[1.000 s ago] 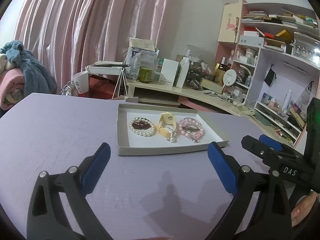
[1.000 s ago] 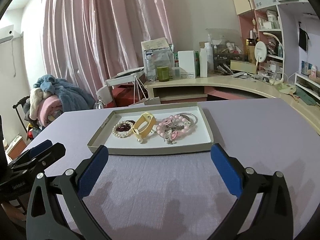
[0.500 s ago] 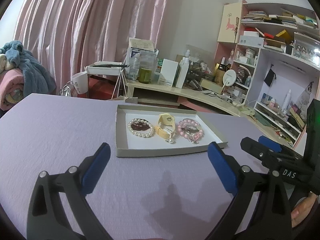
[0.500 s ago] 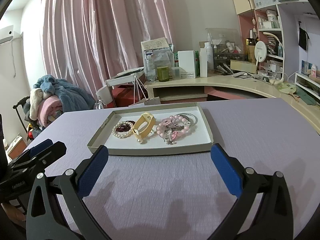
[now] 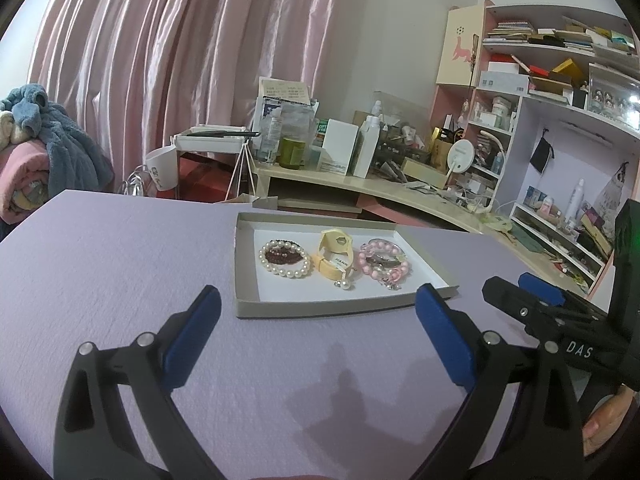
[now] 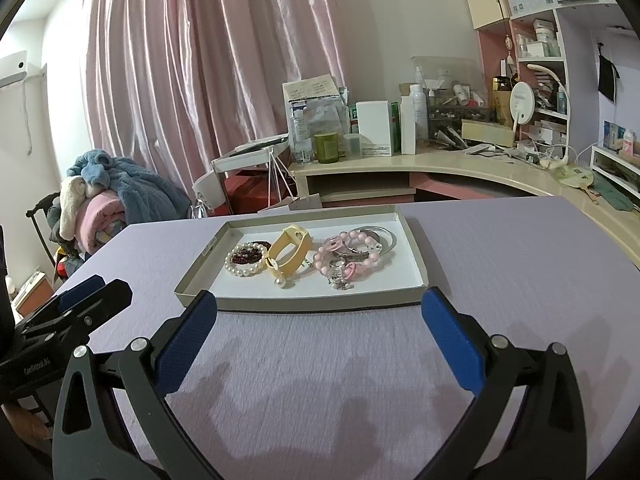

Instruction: Organize jewelry

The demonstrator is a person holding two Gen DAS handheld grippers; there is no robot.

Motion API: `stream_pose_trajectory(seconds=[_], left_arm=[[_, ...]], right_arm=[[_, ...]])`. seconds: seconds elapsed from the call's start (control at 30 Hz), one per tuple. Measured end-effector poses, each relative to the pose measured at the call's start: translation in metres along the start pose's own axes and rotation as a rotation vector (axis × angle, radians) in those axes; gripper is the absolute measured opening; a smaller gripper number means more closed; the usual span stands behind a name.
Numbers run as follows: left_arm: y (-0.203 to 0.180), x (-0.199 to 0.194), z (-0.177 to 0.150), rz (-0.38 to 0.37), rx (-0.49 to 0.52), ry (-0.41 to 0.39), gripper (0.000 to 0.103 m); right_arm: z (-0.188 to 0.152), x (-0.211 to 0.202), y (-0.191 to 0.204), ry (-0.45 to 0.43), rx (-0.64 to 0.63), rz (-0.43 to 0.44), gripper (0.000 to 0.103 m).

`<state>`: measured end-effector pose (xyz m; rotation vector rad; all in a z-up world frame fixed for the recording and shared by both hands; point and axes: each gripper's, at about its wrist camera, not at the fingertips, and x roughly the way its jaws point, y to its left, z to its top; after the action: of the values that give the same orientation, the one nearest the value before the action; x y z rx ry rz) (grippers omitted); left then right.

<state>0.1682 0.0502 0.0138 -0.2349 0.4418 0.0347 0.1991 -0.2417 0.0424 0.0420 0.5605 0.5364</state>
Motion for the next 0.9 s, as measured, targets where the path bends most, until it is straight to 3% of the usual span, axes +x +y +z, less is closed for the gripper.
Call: stream_pose_trajectory(seconds=[0.9], left_arm=[[0.0044, 0.0003, 0.0014, 0.000, 0.006, 0.001, 0.098]], right_arm=[[-0.0014, 0.0019, 0.0009, 0.004, 0.004, 0.002, 0.102]])
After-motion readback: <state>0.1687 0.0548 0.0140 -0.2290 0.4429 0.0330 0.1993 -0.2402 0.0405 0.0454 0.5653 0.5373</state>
